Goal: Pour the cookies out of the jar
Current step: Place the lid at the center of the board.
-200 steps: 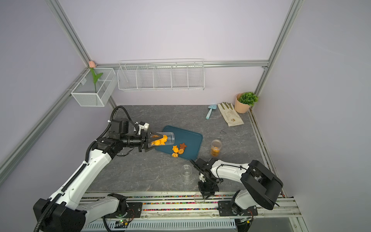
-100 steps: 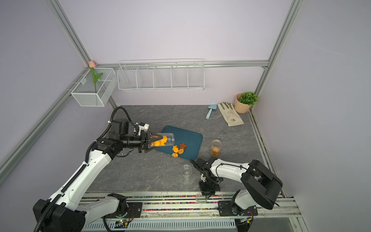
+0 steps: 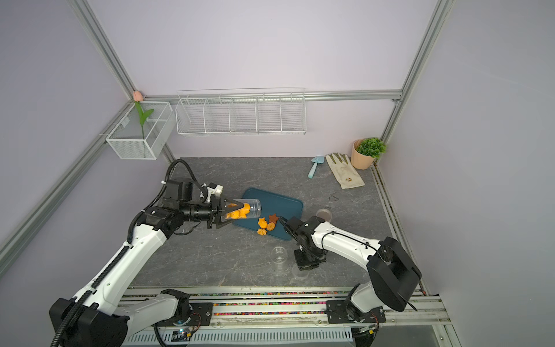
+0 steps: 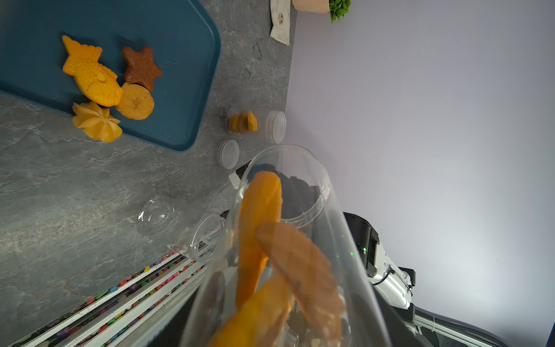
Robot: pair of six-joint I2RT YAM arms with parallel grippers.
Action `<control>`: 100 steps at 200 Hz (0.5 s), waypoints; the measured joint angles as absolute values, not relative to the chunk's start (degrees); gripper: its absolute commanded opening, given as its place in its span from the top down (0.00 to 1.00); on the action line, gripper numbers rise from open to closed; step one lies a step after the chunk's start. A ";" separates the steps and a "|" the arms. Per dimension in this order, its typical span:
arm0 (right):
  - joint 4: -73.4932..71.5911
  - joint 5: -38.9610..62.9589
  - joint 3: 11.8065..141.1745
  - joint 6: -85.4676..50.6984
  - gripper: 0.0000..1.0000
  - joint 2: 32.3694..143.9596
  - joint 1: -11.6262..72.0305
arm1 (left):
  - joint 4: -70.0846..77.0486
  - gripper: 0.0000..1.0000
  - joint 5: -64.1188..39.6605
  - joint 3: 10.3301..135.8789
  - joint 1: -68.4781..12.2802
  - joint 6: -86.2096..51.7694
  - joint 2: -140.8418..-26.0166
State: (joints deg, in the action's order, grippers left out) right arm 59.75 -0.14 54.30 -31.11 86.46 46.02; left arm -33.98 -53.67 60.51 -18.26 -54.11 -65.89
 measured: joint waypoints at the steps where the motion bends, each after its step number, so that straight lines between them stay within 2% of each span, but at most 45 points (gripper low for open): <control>1: 59.72 -0.40 54.39 -31.00 0.93 86.70 45.95 | -33.98 0.45 -53.67 60.51 -18.26 -54.11 -65.89; 17: 58.85 -2.59 55.33 -30.39 0.91 89.01 45.43 | -34.20 0.45 -53.54 60.51 -18.26 -53.87 -65.89; 39: 57.25 -4.29 56.71 -29.21 0.84 91.55 44.47 | -34.20 0.45 -53.54 60.51 -18.26 -53.87 -65.89; 57: 56.16 -4.69 57.47 -28.01 0.66 93.12 43.83 | -34.20 0.45 -53.56 60.51 -18.22 -53.87 -65.89; 71: 55.51 -4.75 57.56 -27.49 0.59 93.69 43.57 | -34.15 0.45 -53.56 60.51 -18.13 -53.87 -65.89; 100: 55.55 -4.49 58.15 -26.89 0.56 93.71 43.07 | -32.34 0.45 -53.69 59.57 -17.98 -54.35 -65.89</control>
